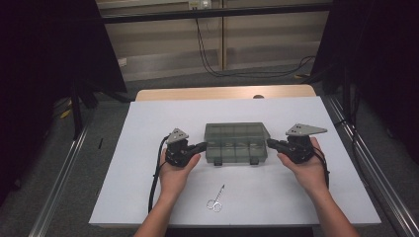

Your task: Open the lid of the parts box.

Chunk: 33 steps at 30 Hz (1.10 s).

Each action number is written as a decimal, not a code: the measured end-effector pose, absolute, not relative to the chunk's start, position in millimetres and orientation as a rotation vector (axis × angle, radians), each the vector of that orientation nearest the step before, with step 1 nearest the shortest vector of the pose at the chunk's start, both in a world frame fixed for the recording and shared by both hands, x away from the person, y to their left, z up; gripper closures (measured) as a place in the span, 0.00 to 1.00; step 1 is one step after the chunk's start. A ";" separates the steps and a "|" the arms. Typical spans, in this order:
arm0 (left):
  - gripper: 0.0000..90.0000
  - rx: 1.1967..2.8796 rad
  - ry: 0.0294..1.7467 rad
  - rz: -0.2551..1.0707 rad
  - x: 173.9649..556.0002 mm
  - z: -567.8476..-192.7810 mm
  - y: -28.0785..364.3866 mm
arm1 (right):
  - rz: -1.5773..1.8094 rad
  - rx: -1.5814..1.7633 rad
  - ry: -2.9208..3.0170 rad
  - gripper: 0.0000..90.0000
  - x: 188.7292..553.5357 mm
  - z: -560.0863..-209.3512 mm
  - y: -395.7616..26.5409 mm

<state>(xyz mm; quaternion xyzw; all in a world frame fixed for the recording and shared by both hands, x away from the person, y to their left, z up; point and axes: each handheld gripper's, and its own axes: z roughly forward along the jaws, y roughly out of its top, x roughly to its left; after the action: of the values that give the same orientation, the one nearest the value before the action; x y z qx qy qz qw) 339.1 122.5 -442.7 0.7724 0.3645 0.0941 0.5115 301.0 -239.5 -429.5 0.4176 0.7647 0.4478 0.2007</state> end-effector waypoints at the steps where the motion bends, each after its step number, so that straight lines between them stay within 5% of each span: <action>1: 1.00 1.848 0.881 0.223 339.9 -441.9 121.5 | 1.251 1.167 2.137 1.00 301.0 -429.5 -239.5; 33: 1.00 1.729 0.869 0.344 355.6 -416.9 108.4 | 1.267 1.181 2.049 1.00 332.1 -408.5 -234.6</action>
<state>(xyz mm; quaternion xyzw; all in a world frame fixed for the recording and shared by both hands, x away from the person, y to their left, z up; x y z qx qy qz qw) 355.6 108.4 -416.9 0.7321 0.3677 0.1456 0.5547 332.1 -234.6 -408.5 0.4286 0.7437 0.4599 0.2273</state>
